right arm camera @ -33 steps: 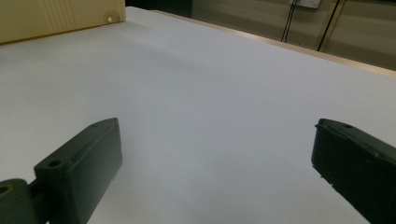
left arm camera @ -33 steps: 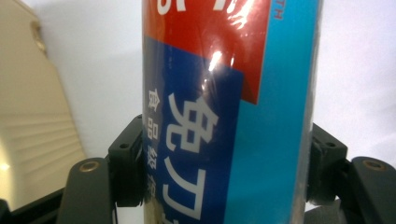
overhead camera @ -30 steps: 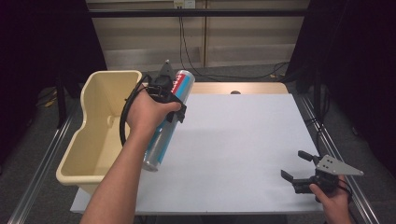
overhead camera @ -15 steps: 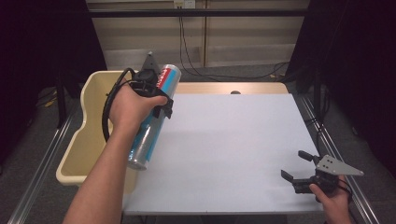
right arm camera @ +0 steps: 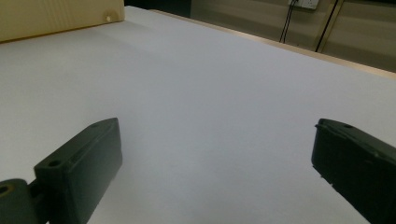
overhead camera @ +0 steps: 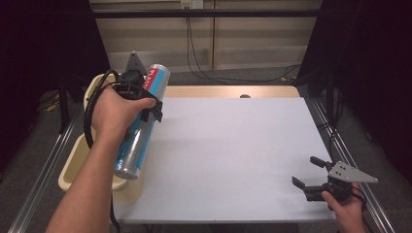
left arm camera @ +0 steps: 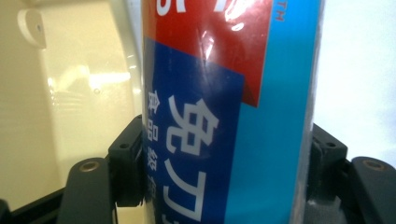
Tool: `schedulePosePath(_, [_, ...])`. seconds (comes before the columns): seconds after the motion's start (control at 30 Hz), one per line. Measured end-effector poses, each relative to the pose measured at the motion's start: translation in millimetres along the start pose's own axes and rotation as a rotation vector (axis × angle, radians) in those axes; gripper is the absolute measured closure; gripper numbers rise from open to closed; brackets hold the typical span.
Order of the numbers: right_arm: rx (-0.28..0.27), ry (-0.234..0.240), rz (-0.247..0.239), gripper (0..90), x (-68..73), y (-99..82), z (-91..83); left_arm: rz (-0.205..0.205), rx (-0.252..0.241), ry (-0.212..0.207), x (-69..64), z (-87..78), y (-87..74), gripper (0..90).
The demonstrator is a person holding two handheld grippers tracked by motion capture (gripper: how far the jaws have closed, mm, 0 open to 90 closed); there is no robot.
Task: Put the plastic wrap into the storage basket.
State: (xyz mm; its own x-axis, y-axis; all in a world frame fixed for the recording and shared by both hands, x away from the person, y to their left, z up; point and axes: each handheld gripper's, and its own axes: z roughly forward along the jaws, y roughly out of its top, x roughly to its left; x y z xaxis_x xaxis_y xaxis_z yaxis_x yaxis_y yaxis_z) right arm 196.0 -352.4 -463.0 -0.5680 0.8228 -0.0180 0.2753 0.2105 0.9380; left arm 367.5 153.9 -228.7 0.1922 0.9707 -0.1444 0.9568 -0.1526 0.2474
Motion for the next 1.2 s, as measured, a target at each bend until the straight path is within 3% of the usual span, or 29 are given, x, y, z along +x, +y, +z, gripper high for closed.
schedulePosePath(0.3, [0.002, 0.002, -0.003, 1.3, 0.7, 0.5, 0.4, -0.041, -0.002, 0.013, 20.9, -8.6, -9.1, 31.8])
schedulePosePath(0.8, [-0.001, 0.006, -0.002, 1.3, 1.3, 1.7, 2.3, -0.139, 0.006, 0.031, 73.8, -8.6, -34.5, 31.8])
schedulePosePath(1.2, [-0.005, 0.013, -0.009, 1.3, 1.5, 3.2, 3.3, -0.178, 0.024, 0.041, 90.7, 4.8, -45.9, 31.8])
